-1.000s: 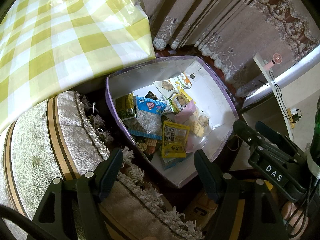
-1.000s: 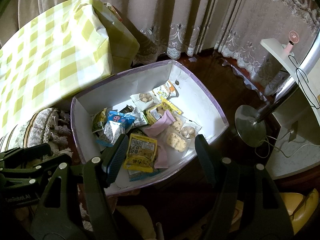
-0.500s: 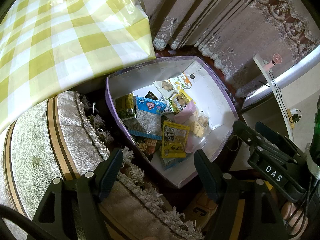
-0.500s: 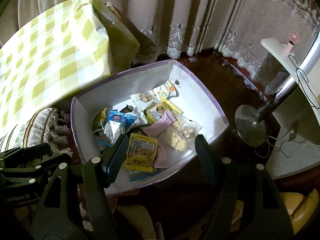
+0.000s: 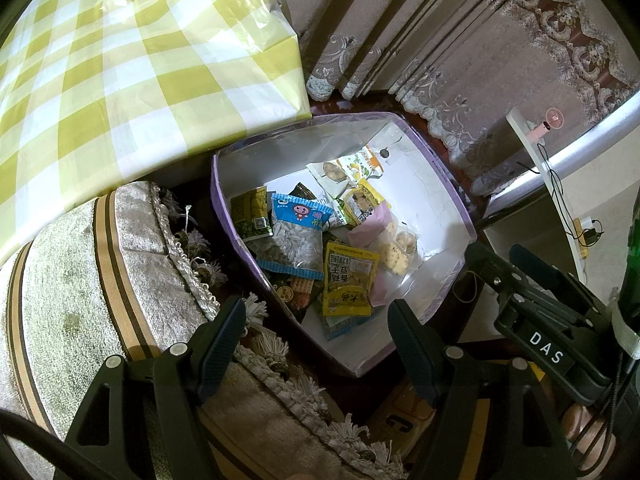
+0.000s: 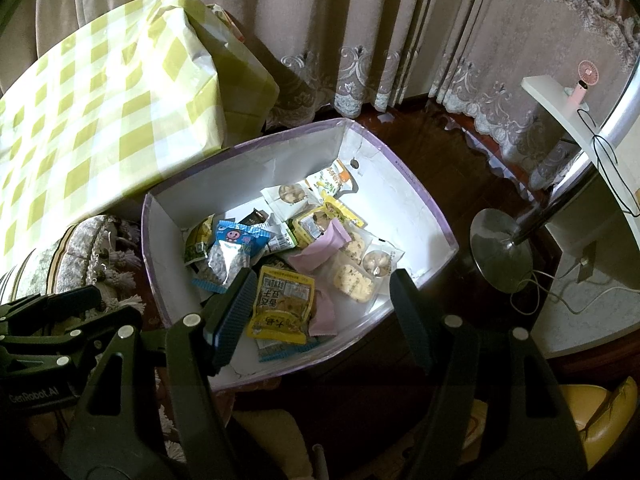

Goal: Organize snacks

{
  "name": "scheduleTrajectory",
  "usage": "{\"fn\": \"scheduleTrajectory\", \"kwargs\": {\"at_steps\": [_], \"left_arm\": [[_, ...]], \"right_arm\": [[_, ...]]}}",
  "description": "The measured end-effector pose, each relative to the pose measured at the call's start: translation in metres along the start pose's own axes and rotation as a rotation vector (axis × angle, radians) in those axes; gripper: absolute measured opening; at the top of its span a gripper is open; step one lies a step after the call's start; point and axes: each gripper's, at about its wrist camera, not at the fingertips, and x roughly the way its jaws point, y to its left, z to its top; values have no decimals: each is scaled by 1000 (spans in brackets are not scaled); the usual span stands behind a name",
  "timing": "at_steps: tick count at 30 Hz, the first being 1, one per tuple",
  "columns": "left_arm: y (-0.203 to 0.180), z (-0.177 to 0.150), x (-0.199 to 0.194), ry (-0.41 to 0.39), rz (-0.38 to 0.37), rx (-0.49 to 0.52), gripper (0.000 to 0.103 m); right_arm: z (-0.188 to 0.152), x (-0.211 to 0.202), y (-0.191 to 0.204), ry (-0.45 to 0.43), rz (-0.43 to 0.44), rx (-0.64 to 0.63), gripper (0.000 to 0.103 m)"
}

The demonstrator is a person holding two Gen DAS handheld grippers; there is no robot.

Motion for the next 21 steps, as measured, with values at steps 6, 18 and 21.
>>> {"fn": "scheduleTrajectory", "kwargs": {"at_steps": [6,18,21], "left_arm": [[0,0,-1,0,-1,0,74],[-1,4,-2,-20,-9,-5,75],[-5,7,-10,-48,-16,1,77]], "right_arm": [[0,0,0,1,1,-1,72],[-3,0,0,3,7,7,72],[-7,0,3,10,17,9,72]]}}
